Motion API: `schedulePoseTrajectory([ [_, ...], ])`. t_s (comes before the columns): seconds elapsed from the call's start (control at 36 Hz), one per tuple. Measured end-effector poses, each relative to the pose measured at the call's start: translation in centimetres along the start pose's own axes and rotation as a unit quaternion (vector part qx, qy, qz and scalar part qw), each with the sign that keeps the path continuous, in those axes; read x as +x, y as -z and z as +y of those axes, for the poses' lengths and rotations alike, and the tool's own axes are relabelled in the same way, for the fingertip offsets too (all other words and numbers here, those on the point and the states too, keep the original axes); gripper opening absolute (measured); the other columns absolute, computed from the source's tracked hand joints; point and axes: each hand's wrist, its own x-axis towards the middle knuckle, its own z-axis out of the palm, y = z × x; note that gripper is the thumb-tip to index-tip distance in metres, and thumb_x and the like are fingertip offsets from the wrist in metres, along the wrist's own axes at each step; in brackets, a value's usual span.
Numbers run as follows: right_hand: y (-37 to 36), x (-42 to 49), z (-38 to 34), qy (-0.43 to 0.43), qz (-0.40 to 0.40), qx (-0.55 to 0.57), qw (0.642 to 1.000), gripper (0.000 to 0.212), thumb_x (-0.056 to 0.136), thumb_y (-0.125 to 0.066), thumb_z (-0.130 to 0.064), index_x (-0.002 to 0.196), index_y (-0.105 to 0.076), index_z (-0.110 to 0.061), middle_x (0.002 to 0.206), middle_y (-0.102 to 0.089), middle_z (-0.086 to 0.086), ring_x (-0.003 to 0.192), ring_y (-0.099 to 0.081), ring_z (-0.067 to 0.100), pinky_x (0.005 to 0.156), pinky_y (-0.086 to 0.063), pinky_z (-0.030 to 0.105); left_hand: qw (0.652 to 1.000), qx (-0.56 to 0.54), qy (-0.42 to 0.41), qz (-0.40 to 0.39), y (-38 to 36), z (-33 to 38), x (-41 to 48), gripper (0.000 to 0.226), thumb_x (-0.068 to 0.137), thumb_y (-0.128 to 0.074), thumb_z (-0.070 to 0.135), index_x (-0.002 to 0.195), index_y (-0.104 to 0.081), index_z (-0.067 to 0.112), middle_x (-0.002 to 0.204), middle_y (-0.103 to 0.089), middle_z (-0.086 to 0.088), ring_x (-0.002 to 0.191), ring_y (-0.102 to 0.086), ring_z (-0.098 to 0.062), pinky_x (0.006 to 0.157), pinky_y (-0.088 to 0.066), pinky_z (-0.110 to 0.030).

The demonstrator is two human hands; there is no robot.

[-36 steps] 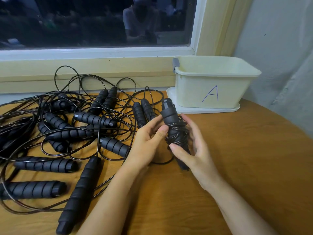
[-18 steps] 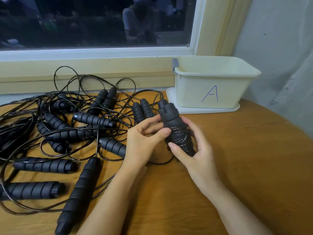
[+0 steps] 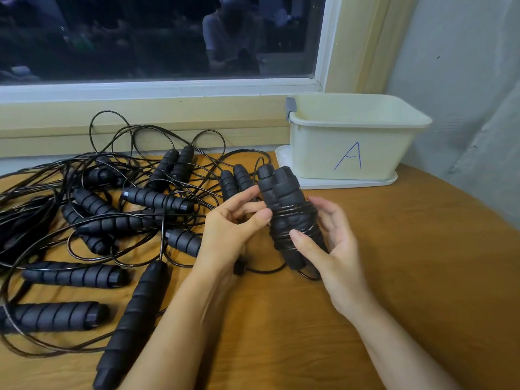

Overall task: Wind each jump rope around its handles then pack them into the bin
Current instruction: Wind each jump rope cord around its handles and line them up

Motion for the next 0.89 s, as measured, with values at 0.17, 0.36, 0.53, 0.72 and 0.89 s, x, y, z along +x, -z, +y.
schedulePoseTrajectory([
  [0.17,0.3,0.2,-0.4,-0.008,-0.006,0.028,1.0,0.057,0.076,-0.073,-0.035,0.129,-0.056,-0.022,0.124,-0.068,0.0,0.12,-0.061,0.02,0.099,-0.051,0.038,0.998,0.044,-0.004,-0.033,0.3,-0.1,0.2,0.032,0.082,-0.075,0.022,0.112,-0.07,0.011,0.104,-0.073,-0.006,0.102,-0.066,-0.017,0.089,-0.052,-0.026],
  [0.36,0.4,0.2,0.0,0.01,0.001,-0.001,1.0,0.055,0.081,-0.072,-0.031,0.133,-0.057,-0.023,0.131,-0.063,-0.002,0.125,-0.057,0.017,0.103,-0.048,0.037,0.998,-0.012,0.016,-0.059,0.0,-0.2,0.0,0.029,0.08,-0.065,0.016,0.107,-0.061,0.008,0.099,-0.072,-0.007,0.095,-0.068,-0.016,0.082,-0.052,-0.022],
  [0.53,0.3,0.3,-0.1,0.043,0.014,-0.058,0.997,0.052,0.088,-0.071,-0.029,0.137,-0.054,-0.03,0.13,-0.06,-0.012,0.128,-0.053,0.011,0.105,-0.044,0.025,0.999,-0.028,0.001,-0.032,-0.3,0.0,-0.2,0.033,0.077,-0.068,0.013,0.107,-0.059,0.003,0.088,-0.072,-0.008,0.083,-0.07,-0.013,0.074,-0.053,-0.019],
  [0.72,0.0,0.1,0.5,0.086,0.004,-0.111,0.99,0.048,0.1,-0.054,-0.013,0.14,-0.045,-0.038,0.141,-0.056,-0.019,0.134,-0.049,0.007,0.109,-0.042,0.025,0.999,0.006,-0.026,0.033,-0.8,-0.3,-0.2,0.045,0.064,-0.078,0.026,0.102,-0.062,0.007,0.081,-0.063,-0.006,0.078,-0.065,-0.013,0.074,-0.054,-0.021],
  [0.89,-0.3,0.0,1.3,0.101,-0.027,-0.209,0.972,0.071,0.089,-0.064,-0.039,0.152,-0.032,-0.029,0.146,-0.05,-0.008,0.135,-0.047,0.007,0.106,-0.04,0.019,0.998,0.005,-0.017,0.052,-1.5,0.0,-0.4,0.041,0.064,-0.079,0.023,0.098,-0.061,0.008,0.071,-0.065,0.0,0.072,-0.068,-0.008,0.067,-0.053,-0.018],
])
